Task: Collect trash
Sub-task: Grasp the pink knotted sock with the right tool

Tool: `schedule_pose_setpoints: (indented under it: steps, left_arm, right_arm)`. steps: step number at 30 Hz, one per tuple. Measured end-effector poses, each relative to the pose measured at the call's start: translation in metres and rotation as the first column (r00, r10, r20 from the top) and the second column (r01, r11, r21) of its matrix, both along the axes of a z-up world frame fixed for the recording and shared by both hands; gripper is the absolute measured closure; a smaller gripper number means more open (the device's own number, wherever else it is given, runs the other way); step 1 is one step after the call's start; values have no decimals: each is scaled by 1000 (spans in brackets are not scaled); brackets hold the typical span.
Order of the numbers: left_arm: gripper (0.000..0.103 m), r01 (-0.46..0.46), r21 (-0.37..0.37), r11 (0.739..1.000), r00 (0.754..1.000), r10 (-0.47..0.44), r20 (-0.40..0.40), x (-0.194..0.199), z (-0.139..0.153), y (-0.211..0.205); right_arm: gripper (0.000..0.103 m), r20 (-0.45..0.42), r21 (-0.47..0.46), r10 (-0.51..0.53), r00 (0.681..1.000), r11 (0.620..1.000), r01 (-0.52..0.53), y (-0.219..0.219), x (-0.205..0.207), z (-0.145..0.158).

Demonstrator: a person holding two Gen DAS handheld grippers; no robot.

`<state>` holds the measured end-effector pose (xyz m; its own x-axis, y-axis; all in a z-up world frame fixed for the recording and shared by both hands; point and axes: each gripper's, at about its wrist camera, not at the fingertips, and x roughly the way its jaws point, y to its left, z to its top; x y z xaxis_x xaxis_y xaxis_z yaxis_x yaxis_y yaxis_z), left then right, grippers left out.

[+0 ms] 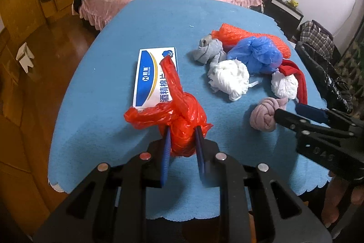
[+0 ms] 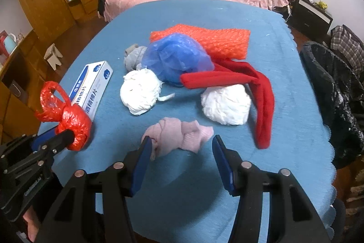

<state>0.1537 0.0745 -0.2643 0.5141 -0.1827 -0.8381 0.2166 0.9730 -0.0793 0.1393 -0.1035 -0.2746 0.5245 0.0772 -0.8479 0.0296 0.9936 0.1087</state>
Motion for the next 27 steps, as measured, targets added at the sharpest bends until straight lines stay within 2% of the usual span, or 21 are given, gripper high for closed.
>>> schedule_pose_setpoints:
  steps: [6,7,8,9,10,11,13,17,27]
  left_arm:
    - [83,5,-12,1000,1000,-5,-4,-1,-1,0]
    - [83,5,-11,1000,1000,-5,-5,-1,-2,0]
    - [83,5,-13,1000,1000,-5,-8,-1,-2,1]
    - [83,3,-14,1000,1000,-3,-9,-1,-2,1]
    - [83,2,-14,1000,1000,-2,-9,-1,-2,1]
    - [83,1,-15,1000,1000,-1,-9,-1,-2,2]
    - [83,0,-14,1000,1000,0,-3,-2,1,2]
    - [83,-2,-12,1000,1000,2,11,-5,8,1]
    - [83,-1,-9,1000,999,1,34,-15,24,-4]
  right_arm:
    - [49,-7,6,7,1000,1000,-7,5,7,-9]
    - [54,-8,9,9,1000,1000,-9,6,8,-10]
    - [67,-9,19,20,1000,1000,-20,7,8,-9]
    - [75,-12,30,39,999,999,-38,9,8,-8]
    - [87,-13,36,55,998,998,-55,10,8,-7]
    - [90,-13,15,64,998,998,-64,14,7,-6]
    - [93,-9,0,79,997,997,-79,17,5,-5]
    - [99,-17,46,77,997,996,-76,10,1,-4]
    - [100,10,70,75,997,995,-76,-8,-12,20]
